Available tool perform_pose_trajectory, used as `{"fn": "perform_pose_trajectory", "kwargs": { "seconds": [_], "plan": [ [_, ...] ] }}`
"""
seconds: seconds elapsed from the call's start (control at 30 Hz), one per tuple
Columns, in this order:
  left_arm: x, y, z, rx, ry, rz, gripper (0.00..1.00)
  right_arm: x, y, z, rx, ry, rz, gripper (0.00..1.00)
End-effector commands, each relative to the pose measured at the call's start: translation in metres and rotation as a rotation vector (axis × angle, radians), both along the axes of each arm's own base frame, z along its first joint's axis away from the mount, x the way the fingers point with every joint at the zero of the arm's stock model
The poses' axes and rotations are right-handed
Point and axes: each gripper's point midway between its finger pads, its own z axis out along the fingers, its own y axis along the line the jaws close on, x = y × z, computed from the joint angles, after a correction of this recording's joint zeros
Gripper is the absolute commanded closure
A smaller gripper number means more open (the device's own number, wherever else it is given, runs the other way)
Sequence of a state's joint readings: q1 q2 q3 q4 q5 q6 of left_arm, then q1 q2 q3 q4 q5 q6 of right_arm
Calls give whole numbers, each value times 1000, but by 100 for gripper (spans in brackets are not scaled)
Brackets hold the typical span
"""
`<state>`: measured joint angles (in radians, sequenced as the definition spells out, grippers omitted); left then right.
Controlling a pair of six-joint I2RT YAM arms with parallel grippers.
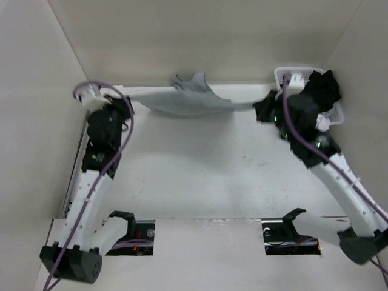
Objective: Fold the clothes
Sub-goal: Flatten the tank top out, then fold the tank top
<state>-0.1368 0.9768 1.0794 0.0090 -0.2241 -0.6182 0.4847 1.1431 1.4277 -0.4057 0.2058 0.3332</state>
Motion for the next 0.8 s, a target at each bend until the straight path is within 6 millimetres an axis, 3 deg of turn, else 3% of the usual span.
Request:
{"fn": "perform_pose_trajectory", "kwargs": {
  "seconds": [0.0,0.13,0.2,0.33,0.43,0.53,0.67,0.77],
  "plan": [
    [-44,-6,-53,-65,11,-19,97,-53,-1,-31,148,-14,25,100],
    [-107,1,-117,-38,111,-39,96,-122,21,-163,171,226,155,100],
    [-135,-1,-144,-68,172,-68,96,-156,27,-215,188,359,204,100],
    [-166,-1,-186,-125,260,-86,95,-206,33,-268,227,526,271,100],
    [-165,-5,-187,-198,273,-85,94,-219,34,-277,236,572,264,100],
    [-149,2,-184,-216,279,-21,94,-207,38,-268,199,535,229,100],
    [-111,11,-164,-228,229,55,94,-152,47,-239,160,438,174,100],
    [-68,19,-153,-254,191,122,94,-84,45,-214,163,363,129,100]
  ]
}}
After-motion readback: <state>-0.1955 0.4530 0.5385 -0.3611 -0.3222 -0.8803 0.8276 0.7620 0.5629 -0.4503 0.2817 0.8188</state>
